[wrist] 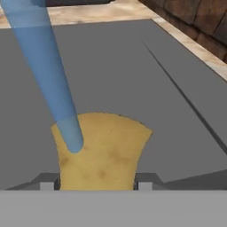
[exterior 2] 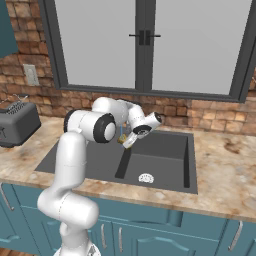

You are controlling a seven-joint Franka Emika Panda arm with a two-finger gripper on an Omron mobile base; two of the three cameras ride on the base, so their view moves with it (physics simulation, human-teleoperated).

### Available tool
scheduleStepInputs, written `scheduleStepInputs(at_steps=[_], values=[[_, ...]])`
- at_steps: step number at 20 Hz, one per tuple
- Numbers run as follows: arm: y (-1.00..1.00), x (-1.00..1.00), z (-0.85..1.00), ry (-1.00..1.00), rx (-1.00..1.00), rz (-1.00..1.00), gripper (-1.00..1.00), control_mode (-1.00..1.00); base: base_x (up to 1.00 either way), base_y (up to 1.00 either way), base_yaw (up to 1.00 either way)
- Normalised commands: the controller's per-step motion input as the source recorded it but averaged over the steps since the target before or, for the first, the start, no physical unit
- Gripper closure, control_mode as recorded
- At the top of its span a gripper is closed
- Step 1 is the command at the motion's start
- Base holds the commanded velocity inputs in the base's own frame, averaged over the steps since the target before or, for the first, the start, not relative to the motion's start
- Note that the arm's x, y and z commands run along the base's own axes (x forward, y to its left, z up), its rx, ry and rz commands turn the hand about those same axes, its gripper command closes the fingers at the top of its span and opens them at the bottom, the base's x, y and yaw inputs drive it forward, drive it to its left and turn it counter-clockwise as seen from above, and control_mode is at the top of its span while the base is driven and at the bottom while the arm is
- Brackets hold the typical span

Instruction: Soak the sponge with water for a few seconds and then drop it inside the sink.

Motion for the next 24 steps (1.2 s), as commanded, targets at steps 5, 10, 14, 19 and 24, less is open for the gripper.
scheduleStepInputs(at_steps=[5,10,14,19,24], values=[[0.00,-0.05,-0.01,0.00,0.00,0.00,1.00,-1.00,0.00,0.00,0.00],[0.00,-0.17,0.00,0.00,0.00,0.01,1.00,-1.00,0.00,0.00,0.00],[0.00,-0.05,0.00,0.00,0.00,0.02,1.00,-1.00,0.00,0.00,0.00],[0.00,-0.14,0.00,0.00,0.00,0.02,1.00,-1.00,0.00,0.00,0.00],[-0.20,-0.46,0.07,0.00,0.00,-0.02,1.00,-1.00,0.00,0.00,0.00]])
